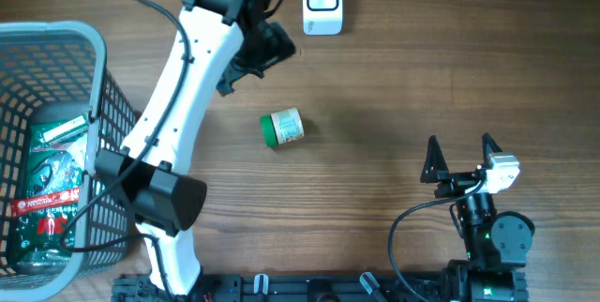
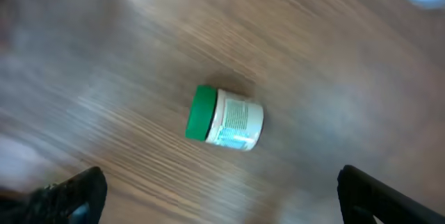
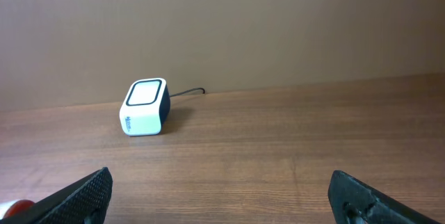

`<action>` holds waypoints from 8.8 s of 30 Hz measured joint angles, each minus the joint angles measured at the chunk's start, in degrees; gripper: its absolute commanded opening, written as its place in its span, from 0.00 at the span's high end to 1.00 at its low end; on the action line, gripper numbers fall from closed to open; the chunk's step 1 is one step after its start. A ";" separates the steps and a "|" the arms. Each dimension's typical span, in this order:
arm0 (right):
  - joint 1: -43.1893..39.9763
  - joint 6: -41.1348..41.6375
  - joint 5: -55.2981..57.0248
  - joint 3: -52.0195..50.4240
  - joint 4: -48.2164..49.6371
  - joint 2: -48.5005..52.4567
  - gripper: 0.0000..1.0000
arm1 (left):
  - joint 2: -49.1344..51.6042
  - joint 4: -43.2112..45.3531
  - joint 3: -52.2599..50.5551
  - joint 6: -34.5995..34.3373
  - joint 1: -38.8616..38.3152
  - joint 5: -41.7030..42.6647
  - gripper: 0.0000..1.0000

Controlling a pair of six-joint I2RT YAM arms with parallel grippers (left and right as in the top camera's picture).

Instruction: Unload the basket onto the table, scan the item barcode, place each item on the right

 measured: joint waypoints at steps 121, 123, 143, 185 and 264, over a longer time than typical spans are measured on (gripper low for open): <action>0.00 0.00 0.00 0.00 0.00 0.00 0.00 | -11.76 54.21 -57.55 -5.53 -16.52 -40.59 0.00; 0.00 0.00 0.00 0.00 0.02 0.00 0.00 | -11.76 53.05 -57.40 -5.75 -16.68 -41.29 0.00; -0.02 0.00 0.00 0.00 0.04 0.00 0.00 | -49.13 23.67 -34.77 -16.02 47.15 -18.29 0.00; -0.04 0.00 -0.02 0.00 0.02 0.00 0.00 | -9.97 16.59 -40.04 16.22 59.63 8.00 0.00; -0.04 0.00 -0.02 0.00 0.00 0.00 0.00 | 5.38 27.41 -26.60 -3.93 -20.35 1.57 0.00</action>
